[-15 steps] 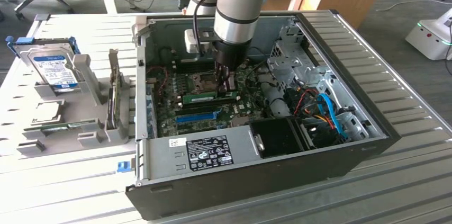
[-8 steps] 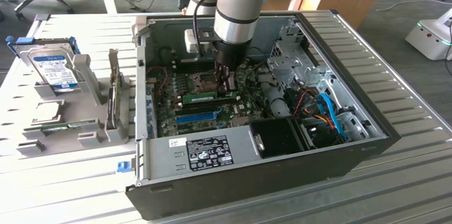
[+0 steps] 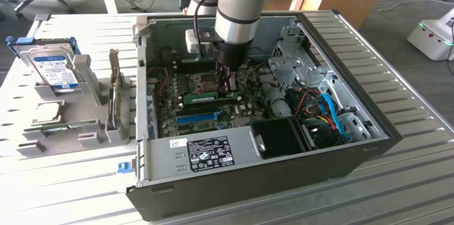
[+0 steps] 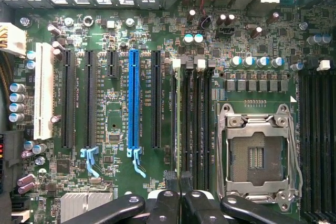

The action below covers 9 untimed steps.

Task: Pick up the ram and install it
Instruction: 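Insert the ram into the slot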

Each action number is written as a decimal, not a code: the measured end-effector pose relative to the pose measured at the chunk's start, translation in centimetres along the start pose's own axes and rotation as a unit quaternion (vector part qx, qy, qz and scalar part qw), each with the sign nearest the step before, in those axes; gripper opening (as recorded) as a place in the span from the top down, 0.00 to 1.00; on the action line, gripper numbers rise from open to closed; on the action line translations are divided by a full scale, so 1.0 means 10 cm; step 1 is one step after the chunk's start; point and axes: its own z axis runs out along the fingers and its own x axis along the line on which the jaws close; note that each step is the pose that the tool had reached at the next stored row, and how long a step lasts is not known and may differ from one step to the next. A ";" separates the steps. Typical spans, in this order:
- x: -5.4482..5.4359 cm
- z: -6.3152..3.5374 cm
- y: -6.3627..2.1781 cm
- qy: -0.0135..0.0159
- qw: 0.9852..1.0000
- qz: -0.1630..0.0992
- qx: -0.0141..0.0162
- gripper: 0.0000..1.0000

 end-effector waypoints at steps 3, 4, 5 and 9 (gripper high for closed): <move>0.00 0.003 0.000 0.000 1.000 0.000 0.000 0.88; 0.00 0.003 0.000 0.000 1.000 0.000 0.000 0.88; 0.00 0.003 0.000 0.000 1.000 0.000 0.000 0.88; 0.00 0.005 0.000 0.000 1.000 0.000 0.000 0.88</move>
